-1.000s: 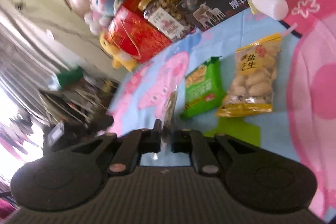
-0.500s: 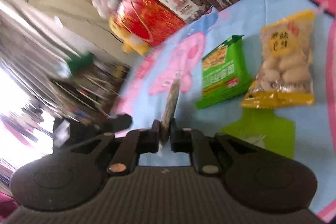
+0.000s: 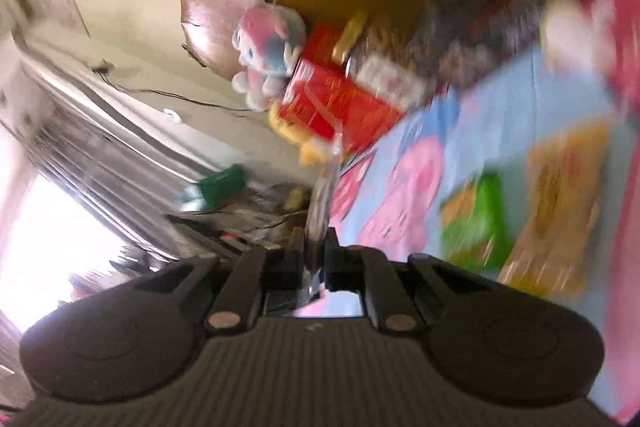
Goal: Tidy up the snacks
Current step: 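Lift the nut bag, carry it into the silver tin, release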
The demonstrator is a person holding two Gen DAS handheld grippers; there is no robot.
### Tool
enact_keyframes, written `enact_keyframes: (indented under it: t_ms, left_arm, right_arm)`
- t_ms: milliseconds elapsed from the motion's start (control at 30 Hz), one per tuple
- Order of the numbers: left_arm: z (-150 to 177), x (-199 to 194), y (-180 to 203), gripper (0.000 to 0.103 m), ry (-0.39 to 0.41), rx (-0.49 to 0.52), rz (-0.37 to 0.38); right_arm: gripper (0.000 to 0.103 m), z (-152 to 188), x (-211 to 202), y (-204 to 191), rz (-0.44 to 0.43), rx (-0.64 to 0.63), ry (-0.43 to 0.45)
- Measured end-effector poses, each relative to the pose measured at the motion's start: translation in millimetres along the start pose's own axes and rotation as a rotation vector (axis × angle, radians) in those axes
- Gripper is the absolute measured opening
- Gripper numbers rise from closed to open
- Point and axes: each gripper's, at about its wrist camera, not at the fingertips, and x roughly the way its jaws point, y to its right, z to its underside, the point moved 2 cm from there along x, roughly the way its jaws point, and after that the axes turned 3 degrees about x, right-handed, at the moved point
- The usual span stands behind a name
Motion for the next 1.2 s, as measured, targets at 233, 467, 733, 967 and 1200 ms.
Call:
enact_keyframes:
  t_ms: [233,467,733,967,1200]
  left_arm:
    - [-92.3,69.2,26.1,0.03,-0.016,0.133,-0.029]
    - [-140.9,147.6,15.2,0.031,-0.069,0.123,-0.094]
    - [-149.6,193.6,-0.4,0.038,-0.084,0.148,-0.234]
    - [-139.2,179.8,22.4,0.056,-0.035,0.257,-0.284]
    - [-96.6,126.7,36.7,0.056,-0.014,0.249,-0.214]
  right_arm:
    - [0.013,-84.2,8.5,-22.1,0.138,-0.189,0.122]
    - [0.016,-145.8,22.9,-0.1,0.337,-0.292,0.178]
    - [0.035,-169.1,50.5,38.0,0.578,-0.48,0.171]
    - [0.049,-150.4,51.0,36.2,0.737,-0.684,0.259]
    - [0.049,-97.2,-2.3,29.9,0.657,-0.606,0.286]
